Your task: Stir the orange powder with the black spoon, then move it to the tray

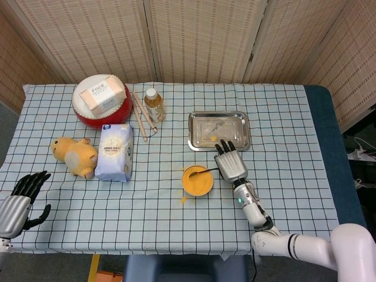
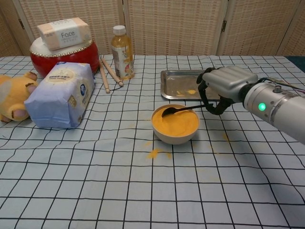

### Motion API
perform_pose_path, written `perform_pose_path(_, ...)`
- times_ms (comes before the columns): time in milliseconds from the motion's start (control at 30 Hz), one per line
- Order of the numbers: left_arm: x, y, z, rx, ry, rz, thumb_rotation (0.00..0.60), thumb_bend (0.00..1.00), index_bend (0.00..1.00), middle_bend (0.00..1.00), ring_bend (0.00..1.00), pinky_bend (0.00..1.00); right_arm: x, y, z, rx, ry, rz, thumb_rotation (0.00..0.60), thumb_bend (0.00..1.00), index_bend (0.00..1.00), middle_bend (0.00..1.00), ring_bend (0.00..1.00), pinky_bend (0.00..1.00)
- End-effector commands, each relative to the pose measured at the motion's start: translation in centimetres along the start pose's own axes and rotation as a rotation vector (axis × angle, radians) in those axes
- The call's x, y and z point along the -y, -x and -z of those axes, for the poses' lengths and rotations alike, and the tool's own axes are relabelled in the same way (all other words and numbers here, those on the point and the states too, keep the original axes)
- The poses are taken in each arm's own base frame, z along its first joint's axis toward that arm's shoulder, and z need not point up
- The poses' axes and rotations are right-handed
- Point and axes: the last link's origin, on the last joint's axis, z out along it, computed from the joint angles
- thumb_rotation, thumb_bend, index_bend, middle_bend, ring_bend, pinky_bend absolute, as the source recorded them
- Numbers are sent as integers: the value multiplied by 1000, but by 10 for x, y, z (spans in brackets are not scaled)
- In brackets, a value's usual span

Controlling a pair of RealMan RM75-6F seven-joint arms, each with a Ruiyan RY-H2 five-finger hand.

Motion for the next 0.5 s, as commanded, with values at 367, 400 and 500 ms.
perform_pose_path(367, -2, 0, 2, -1, 7, -3, 600, 472, 0, 0, 0, 42, -4, -9, 32, 7, -41, 31, 600, 604, 849, 144, 0, 111)
perform_pose_path(400, -2, 0, 2, -2, 8, -2, 600, 472, 0, 0, 0, 42, -5, -11, 33, 0, -39, 27, 600, 604, 849, 144, 0, 111)
perform_pose_path(500, -3, 0, 2, -3, 11, -3, 600, 472, 0, 0, 0, 42, -8, -20, 35, -29, -27, 14, 600, 604, 849, 144, 0, 114)
